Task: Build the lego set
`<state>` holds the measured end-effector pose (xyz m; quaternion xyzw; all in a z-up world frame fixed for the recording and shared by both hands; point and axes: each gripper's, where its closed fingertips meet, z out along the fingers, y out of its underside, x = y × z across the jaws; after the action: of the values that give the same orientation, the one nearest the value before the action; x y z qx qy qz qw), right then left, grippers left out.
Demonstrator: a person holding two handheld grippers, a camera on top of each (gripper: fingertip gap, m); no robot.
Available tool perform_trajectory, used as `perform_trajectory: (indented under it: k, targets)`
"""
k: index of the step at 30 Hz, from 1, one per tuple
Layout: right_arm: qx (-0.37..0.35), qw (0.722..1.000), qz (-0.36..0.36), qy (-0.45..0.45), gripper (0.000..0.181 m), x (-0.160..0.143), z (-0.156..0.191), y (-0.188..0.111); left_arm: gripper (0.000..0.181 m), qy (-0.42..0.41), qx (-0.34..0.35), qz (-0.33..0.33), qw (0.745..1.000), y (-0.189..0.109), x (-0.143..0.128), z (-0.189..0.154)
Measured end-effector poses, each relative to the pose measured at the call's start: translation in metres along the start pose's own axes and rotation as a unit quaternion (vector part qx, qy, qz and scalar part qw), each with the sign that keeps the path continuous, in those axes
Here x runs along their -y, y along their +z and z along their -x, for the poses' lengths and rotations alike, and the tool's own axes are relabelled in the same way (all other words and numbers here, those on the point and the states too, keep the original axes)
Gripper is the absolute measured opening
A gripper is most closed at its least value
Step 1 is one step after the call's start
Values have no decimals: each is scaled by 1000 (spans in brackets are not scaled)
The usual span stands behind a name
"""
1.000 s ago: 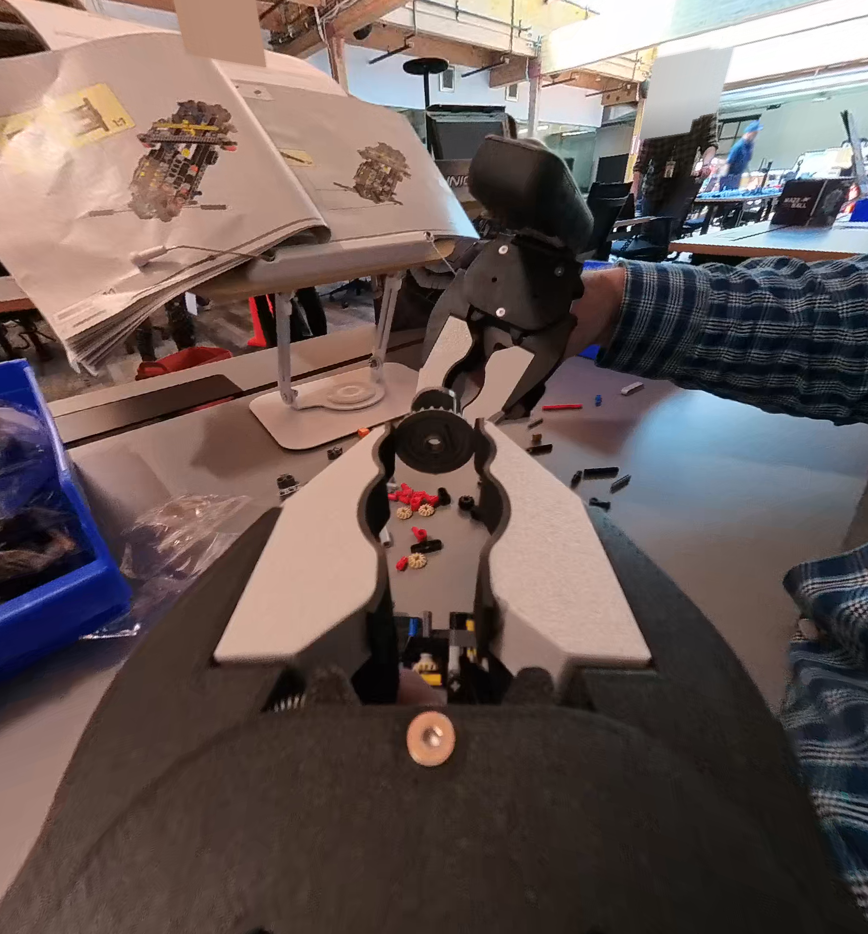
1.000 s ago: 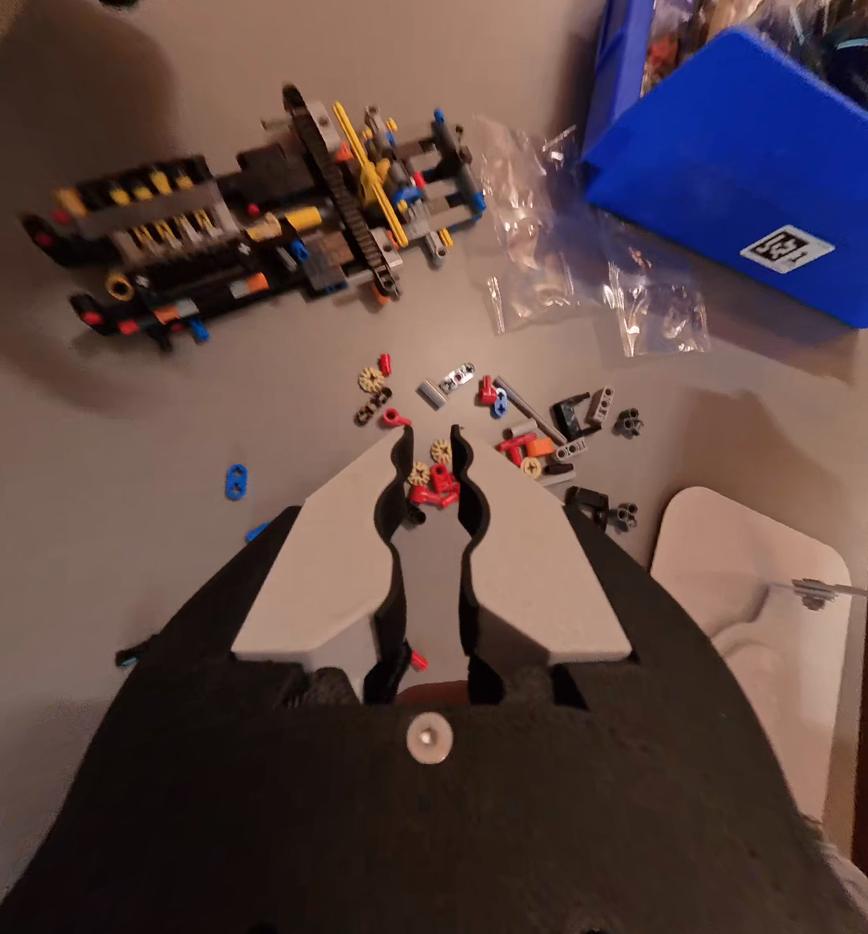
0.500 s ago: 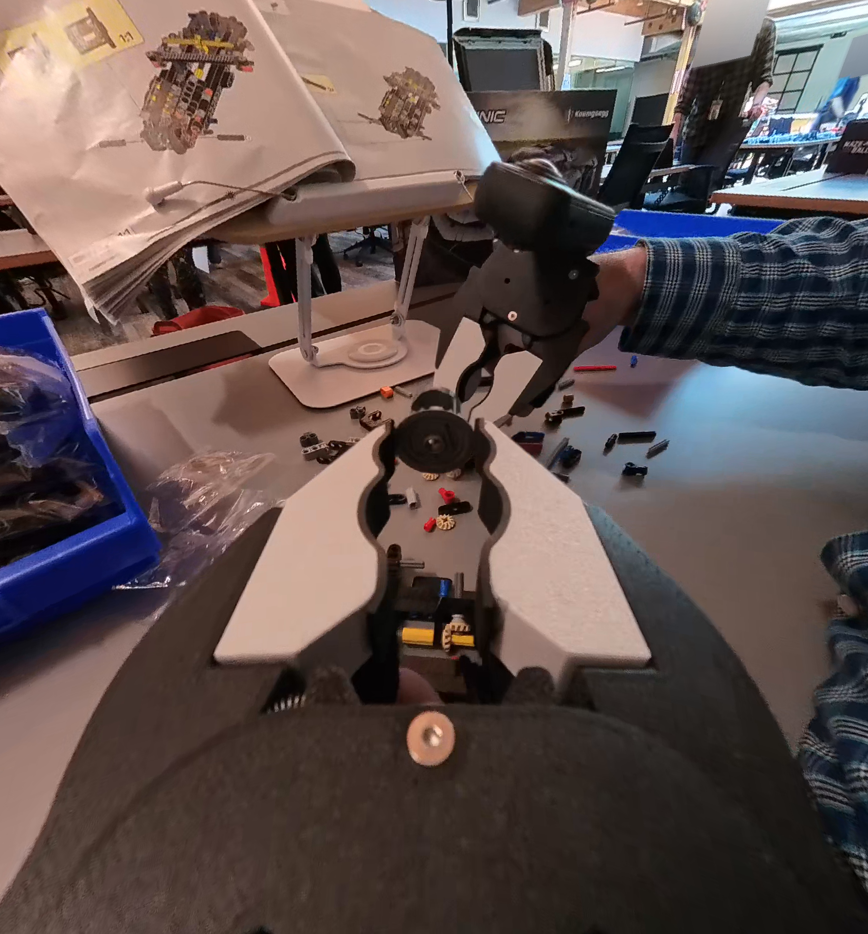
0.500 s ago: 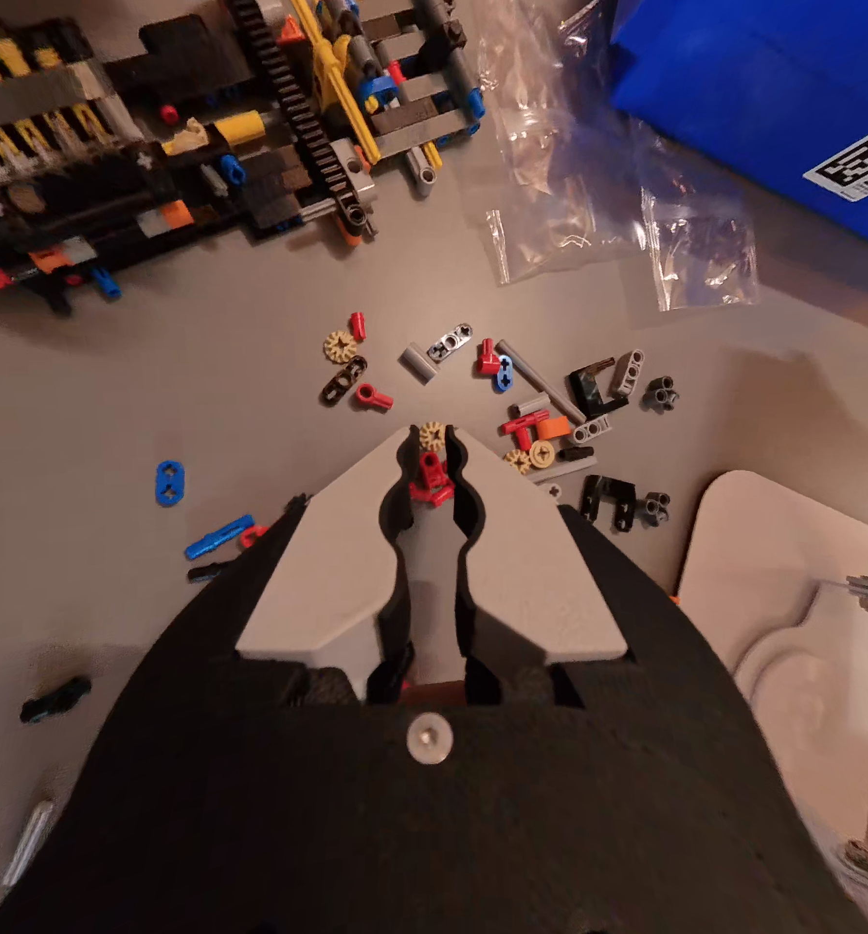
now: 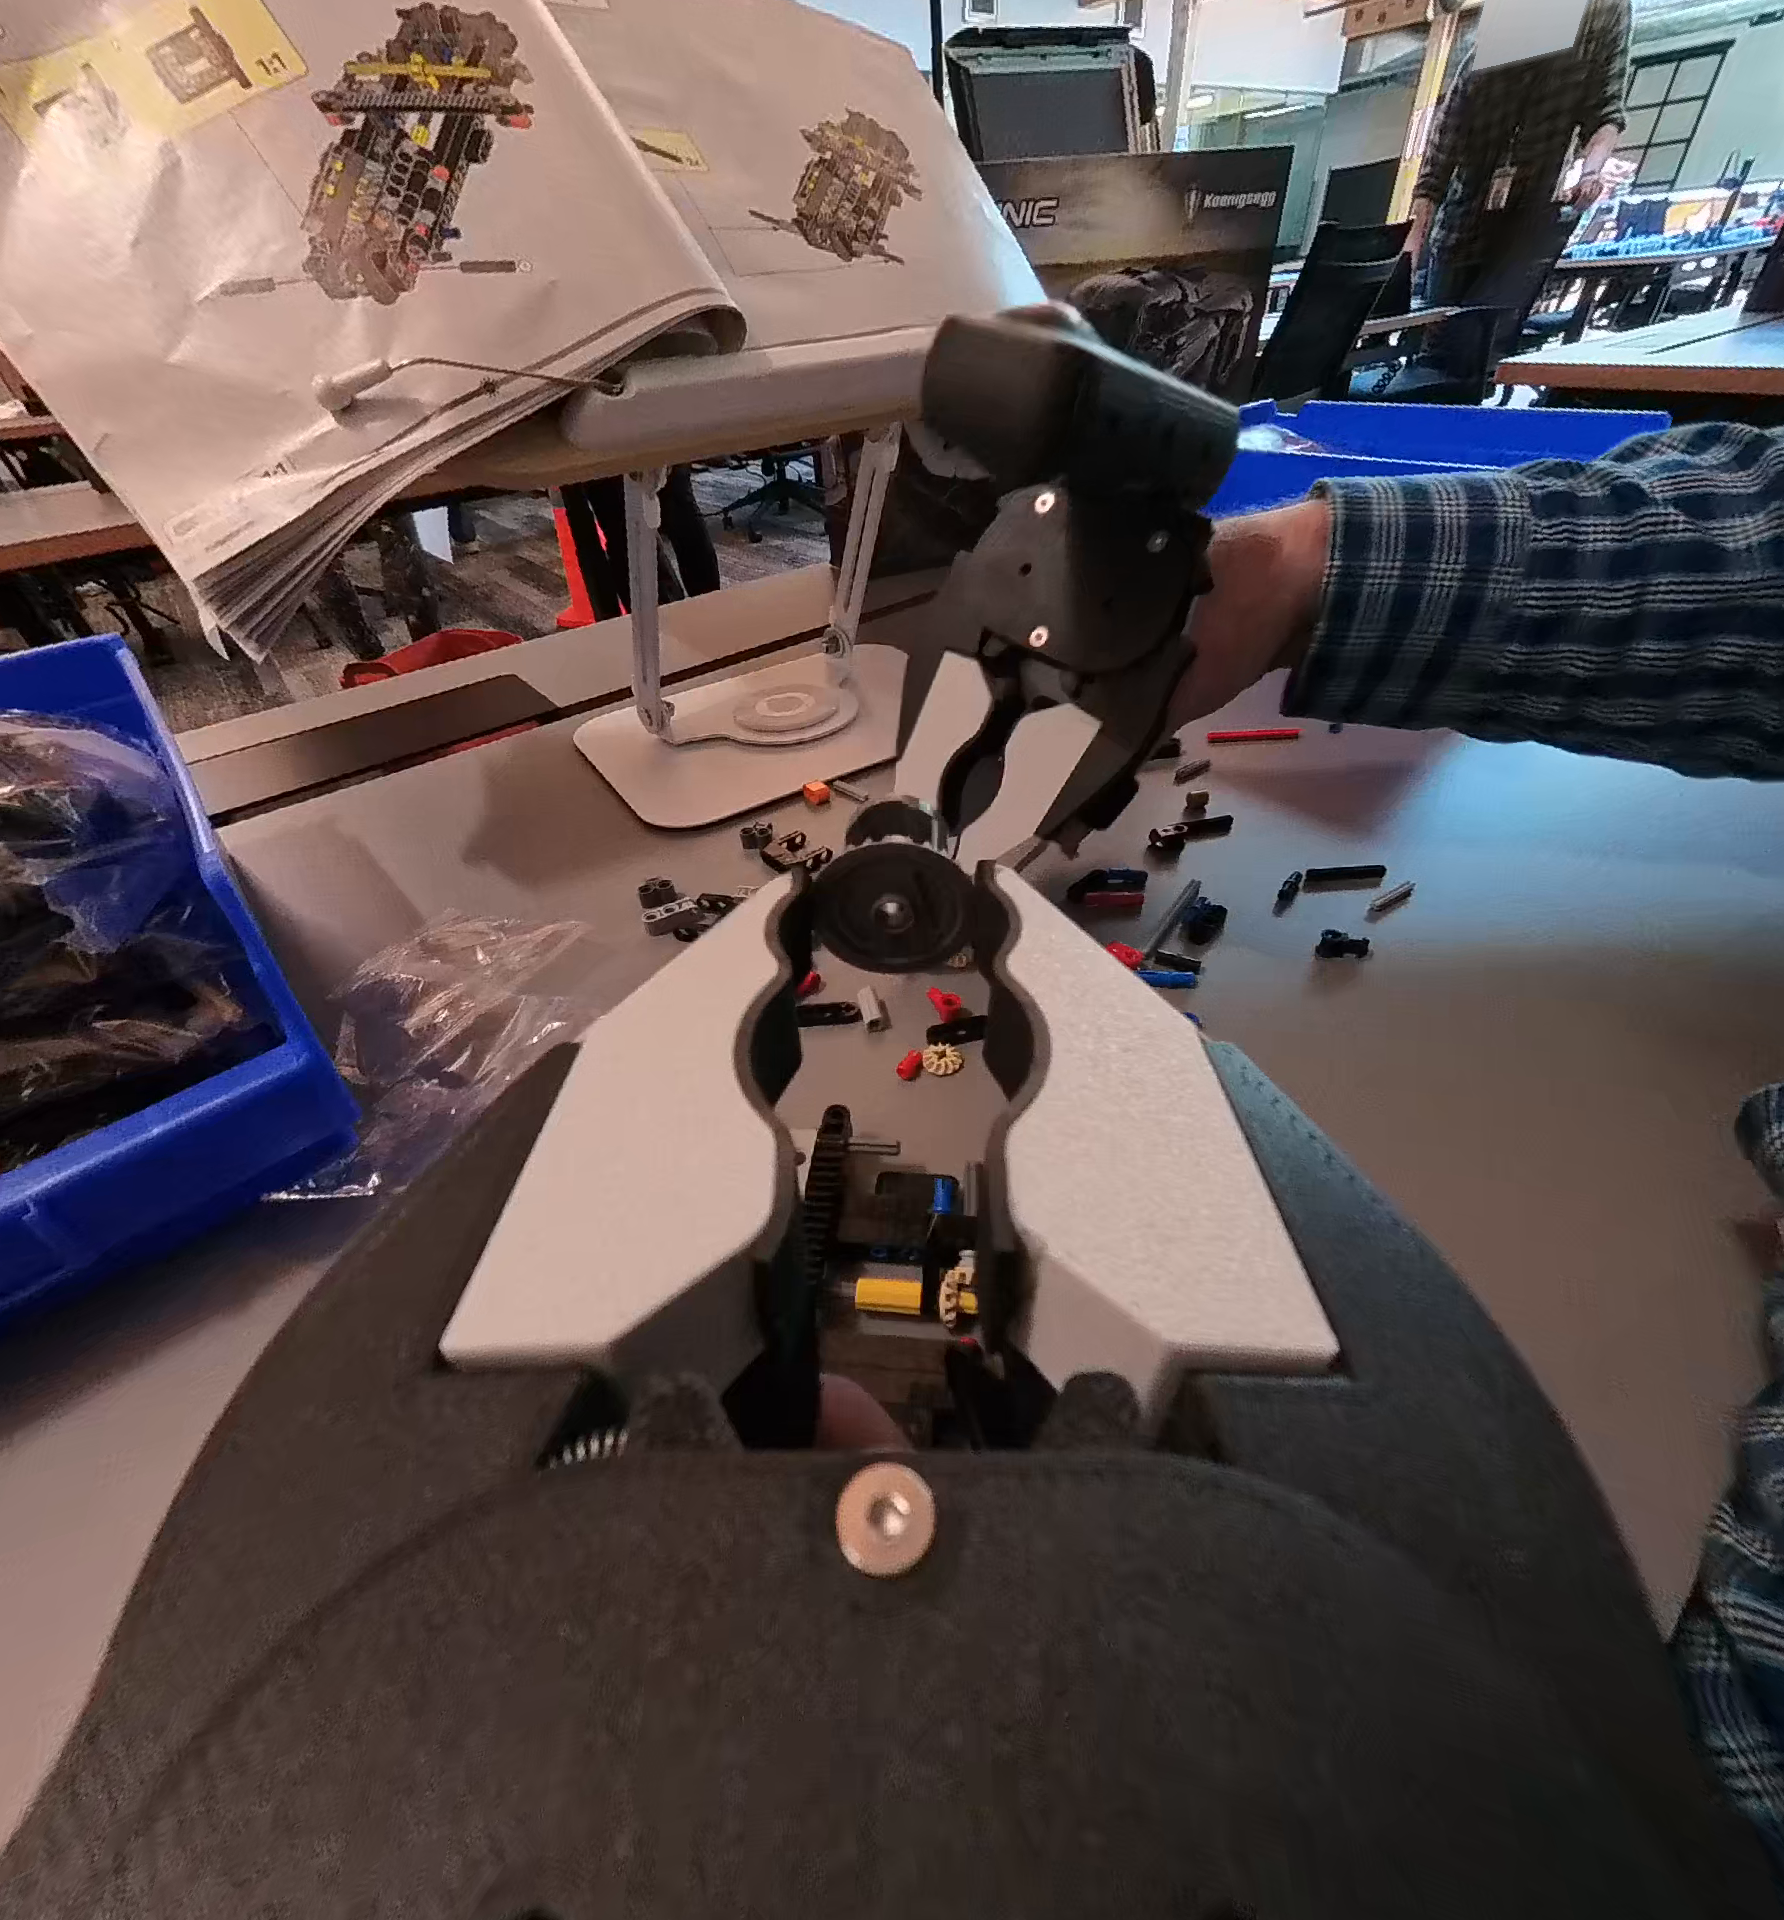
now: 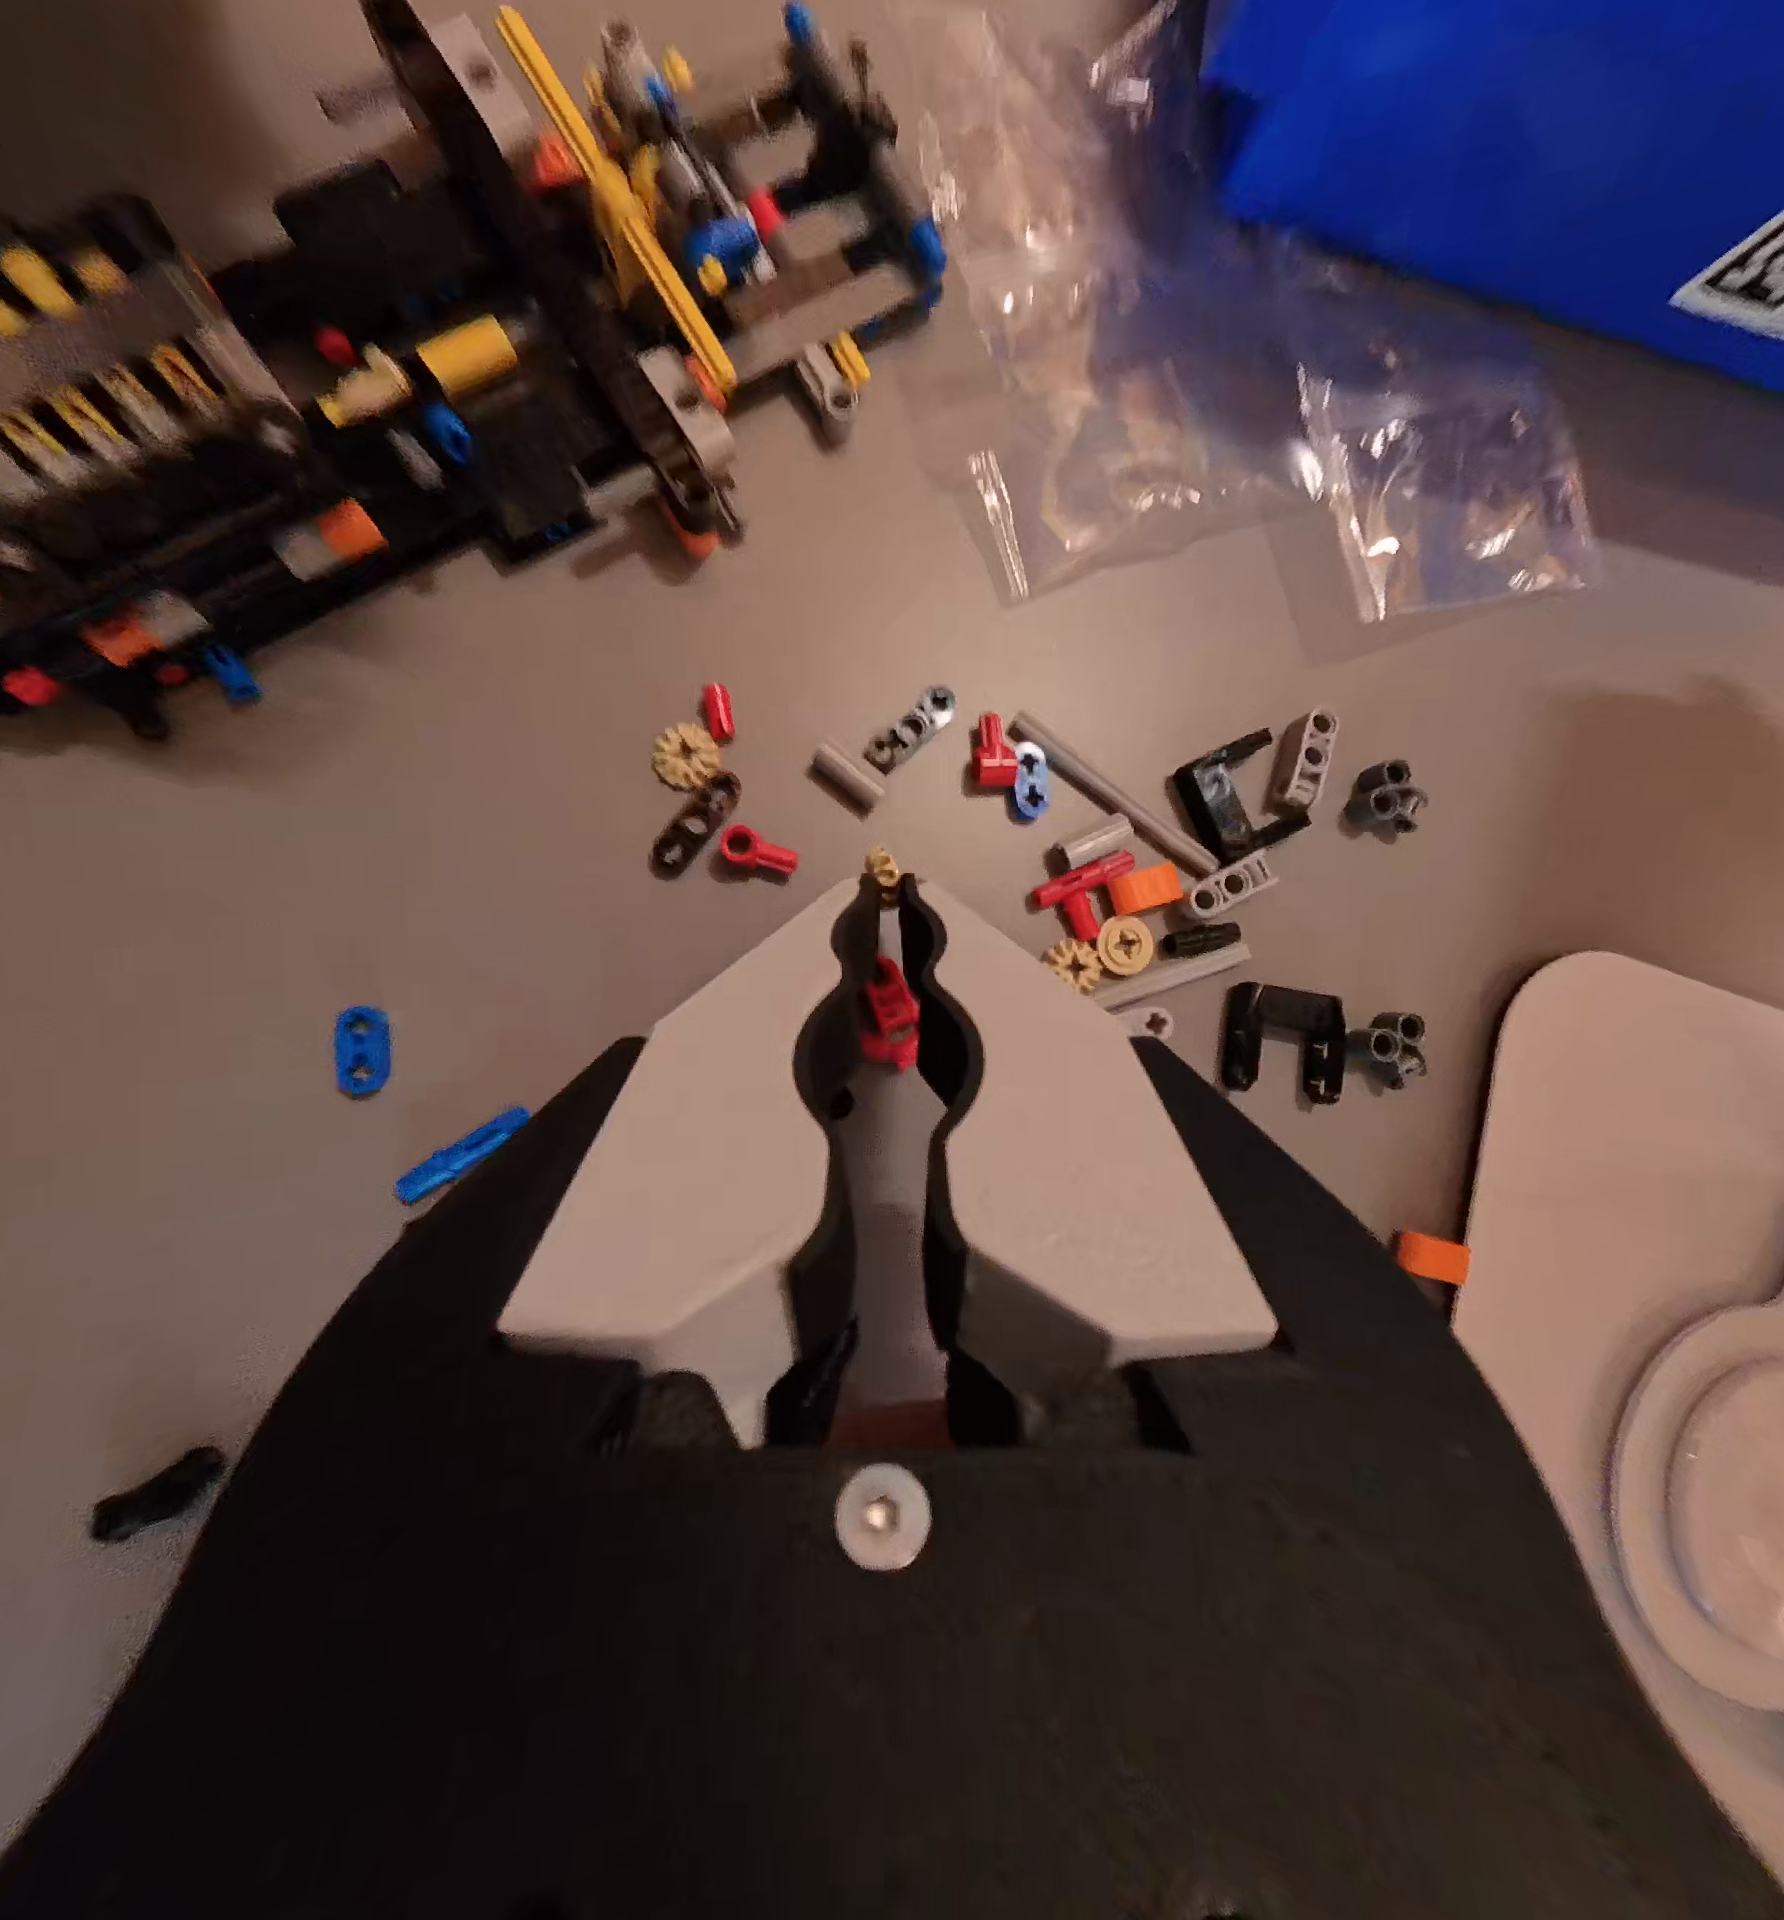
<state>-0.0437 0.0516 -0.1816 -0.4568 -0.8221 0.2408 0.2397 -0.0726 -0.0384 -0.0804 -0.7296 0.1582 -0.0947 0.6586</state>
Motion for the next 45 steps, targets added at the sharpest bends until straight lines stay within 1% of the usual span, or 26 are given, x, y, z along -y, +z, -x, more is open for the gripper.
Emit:
perform_trajectory:
  k: [2, 4, 9, 11, 15, 17, 19, 21, 25, 31, 35, 38, 43, 45]
  targets:
    - [-1, 1000, -18, 10, 1, 7, 3, -7, 29, -4, -4, 1, 1000, 1, 0, -1]
    - [-13, 1000, -2, -1, 1, 0, 5, -11, 29, -7, -8, 6, 1000, 4, -2, -3]
    - [-10, 1000, -14, 8, 1, -3, 16, -19, 29, -11, -17, 15, 1000, 7, -5, -8]
    - [-12, 1000, -27, 11, 1, 2, 22, -23, 29, -16, -22, 18, 999, 8, -5, -10]
    - [-29, 996, -82, 14, 1, 21, 35, -38, 29, -16, -40, 22, 999, 12, -3, -18]
    - [-33, 992, -123, 22, 1, 35, 39, -50, 29, -13, -50, 20, 998, 15, 0, -23]
    - [-31, 984, -171, 32, 1, 51, 45, -63, 29, -24, -69, 13, 997, 19, 5, -30]
    - [-31, 979, -200, 37, 1, 63, 49, -72, 29, -48, -92, 3, 995, 21, 12, -37]
    - [-15, 958, -278, 73, 1, 83, 56, -93, 29, -105, -126, -23, 986, 23, 23, -46]
    - [15, 928, -344, 143, 1, 89, 61, -102, 29, -172, -157, -68, 970, 25, 39, -54]
    - [37, 903, -386, 183, 1, 95, 63, -108, 29, -175, -167, -90, 966, 28, 46, -60]
    - [53, 890, -406, 202, 1, 98, 65, -108, 29, -176, -165, -106, 965, 29, 51, -62]
    - [81, 854, -454, 242, 1, 103, 63, -115, 29, -181, -157, -115, 964, 30, 53, -61]
    - [87, 850, -460, 244, 2, 104, 65, -114, 29, -187, -159, -115, 962, 30, 53, -61]
